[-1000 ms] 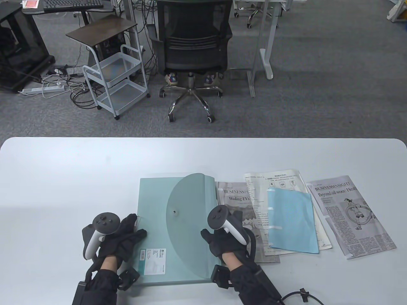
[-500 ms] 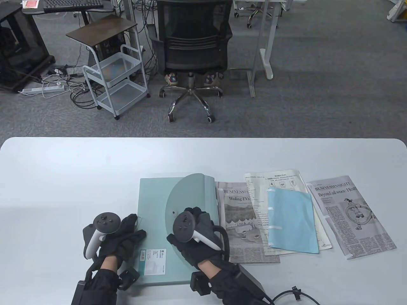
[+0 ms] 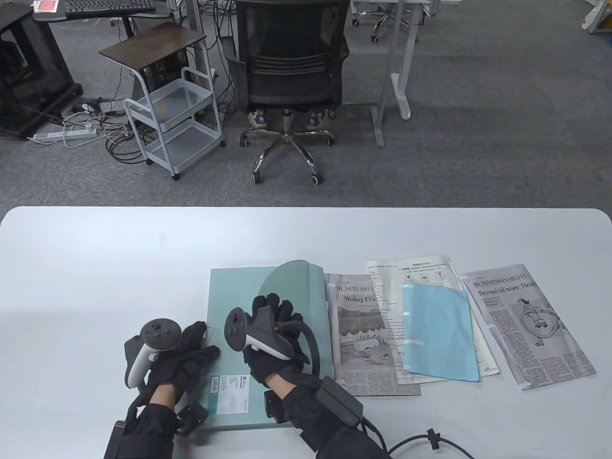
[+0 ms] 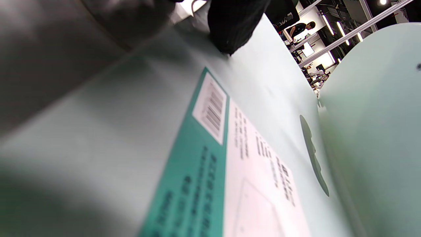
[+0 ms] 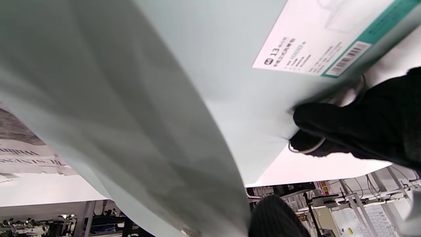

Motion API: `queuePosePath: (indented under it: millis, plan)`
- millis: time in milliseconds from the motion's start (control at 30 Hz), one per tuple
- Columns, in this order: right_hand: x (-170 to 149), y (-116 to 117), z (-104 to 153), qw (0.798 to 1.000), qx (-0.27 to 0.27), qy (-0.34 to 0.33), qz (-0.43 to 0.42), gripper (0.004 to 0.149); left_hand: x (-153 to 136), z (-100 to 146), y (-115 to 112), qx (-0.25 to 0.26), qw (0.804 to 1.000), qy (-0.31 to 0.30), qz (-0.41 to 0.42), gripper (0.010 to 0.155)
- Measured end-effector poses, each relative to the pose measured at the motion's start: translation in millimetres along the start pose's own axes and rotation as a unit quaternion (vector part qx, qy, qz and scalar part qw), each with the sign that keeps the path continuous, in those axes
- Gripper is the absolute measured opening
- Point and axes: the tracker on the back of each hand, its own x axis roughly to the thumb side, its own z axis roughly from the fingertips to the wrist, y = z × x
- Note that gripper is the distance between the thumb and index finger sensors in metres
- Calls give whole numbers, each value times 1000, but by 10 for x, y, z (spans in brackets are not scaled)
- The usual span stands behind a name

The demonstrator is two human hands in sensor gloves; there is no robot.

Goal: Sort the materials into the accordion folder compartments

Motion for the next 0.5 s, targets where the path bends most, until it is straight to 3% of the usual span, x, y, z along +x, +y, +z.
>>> queuePosePath:
  millis: [200, 500]
  plan:
    - [-294, -225, 194, 999, -27, 13, -26, 76, -4, -1, 2, 1, 1000, 0, -2, 69]
    - [-1207, -463, 494, 989, -33, 96, -104, 63, 2, -5, -6, 3, 1000, 4, -12, 69]
